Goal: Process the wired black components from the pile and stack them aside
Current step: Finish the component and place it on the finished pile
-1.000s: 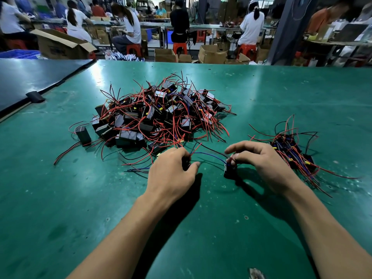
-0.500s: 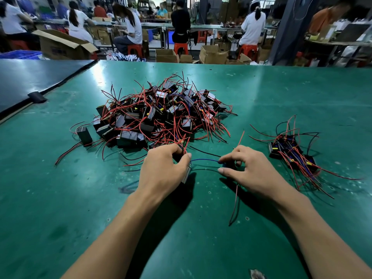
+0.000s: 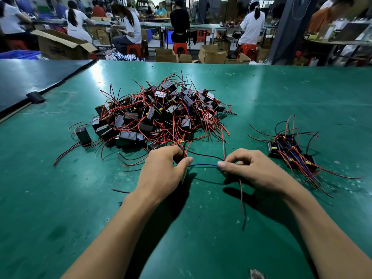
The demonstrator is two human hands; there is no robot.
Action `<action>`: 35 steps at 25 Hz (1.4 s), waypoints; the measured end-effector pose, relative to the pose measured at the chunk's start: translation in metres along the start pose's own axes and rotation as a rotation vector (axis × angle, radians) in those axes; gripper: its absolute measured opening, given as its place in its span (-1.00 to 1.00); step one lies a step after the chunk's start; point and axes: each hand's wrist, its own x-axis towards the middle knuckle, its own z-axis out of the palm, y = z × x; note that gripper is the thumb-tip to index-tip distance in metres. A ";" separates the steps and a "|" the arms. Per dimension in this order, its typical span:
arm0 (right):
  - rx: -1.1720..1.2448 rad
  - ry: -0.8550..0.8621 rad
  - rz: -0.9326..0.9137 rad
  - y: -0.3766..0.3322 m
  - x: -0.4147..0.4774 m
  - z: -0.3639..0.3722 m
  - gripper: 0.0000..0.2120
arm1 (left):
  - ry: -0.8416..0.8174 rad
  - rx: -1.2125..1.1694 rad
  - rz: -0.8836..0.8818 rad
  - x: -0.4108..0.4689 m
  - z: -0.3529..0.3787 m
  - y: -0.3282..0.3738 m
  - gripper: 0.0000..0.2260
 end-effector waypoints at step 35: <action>-0.343 0.233 -0.304 -0.003 0.001 0.023 -0.71 | -0.178 -0.111 0.010 -0.001 -0.010 0.018 -0.93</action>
